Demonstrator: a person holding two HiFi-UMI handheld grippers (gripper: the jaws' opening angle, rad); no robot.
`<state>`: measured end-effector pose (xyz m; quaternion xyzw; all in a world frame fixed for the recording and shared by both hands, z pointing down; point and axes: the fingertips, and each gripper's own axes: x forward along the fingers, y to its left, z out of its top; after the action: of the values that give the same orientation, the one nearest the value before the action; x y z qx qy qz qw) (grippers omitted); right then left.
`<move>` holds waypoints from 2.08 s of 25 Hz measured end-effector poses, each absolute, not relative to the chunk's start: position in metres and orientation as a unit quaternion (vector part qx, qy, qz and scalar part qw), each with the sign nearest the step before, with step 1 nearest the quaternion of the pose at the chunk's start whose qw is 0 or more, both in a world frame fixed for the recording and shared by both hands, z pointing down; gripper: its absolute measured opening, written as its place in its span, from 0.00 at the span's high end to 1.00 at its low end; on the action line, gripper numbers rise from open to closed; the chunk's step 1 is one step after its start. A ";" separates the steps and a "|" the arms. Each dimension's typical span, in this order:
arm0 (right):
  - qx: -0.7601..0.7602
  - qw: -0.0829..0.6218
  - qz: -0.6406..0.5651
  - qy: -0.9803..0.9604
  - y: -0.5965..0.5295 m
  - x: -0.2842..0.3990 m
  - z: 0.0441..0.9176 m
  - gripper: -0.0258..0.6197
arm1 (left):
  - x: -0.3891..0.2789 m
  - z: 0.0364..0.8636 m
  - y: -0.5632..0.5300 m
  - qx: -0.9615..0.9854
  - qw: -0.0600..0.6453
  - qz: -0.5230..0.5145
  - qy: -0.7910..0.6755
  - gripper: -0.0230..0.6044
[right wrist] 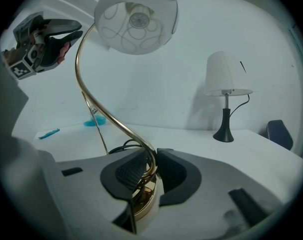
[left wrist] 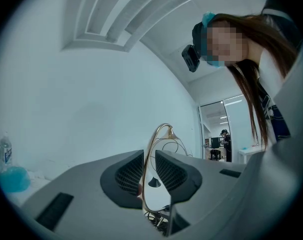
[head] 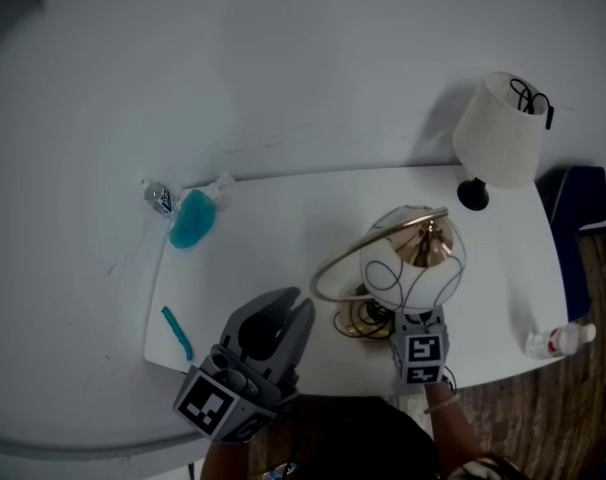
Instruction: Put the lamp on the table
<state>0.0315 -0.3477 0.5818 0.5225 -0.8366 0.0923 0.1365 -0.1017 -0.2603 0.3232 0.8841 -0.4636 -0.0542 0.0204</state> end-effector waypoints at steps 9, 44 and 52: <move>0.551 0.131 0.090 -0.819 -0.335 0.041 0.581 0.85 | -0.108 0.324 -0.241 0.890 0.024 -0.050 -0.452 0.85; 0.564 0.116 0.061 -0.815 -0.253 0.043 0.495 0.92 | -0.112 0.337 -0.177 0.862 0.057 -0.050 -0.500 0.91; 0.568 0.108 0.053 -0.815 -0.220 0.041 0.479 0.95 | -0.117 0.345 -0.148 0.858 0.047 -0.041 -0.510 0.92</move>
<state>0.0409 -0.2204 0.4794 0.5676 -0.8146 0.0525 0.1075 -0.1170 -0.1476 0.3447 0.8579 -0.5101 -0.0405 0.0466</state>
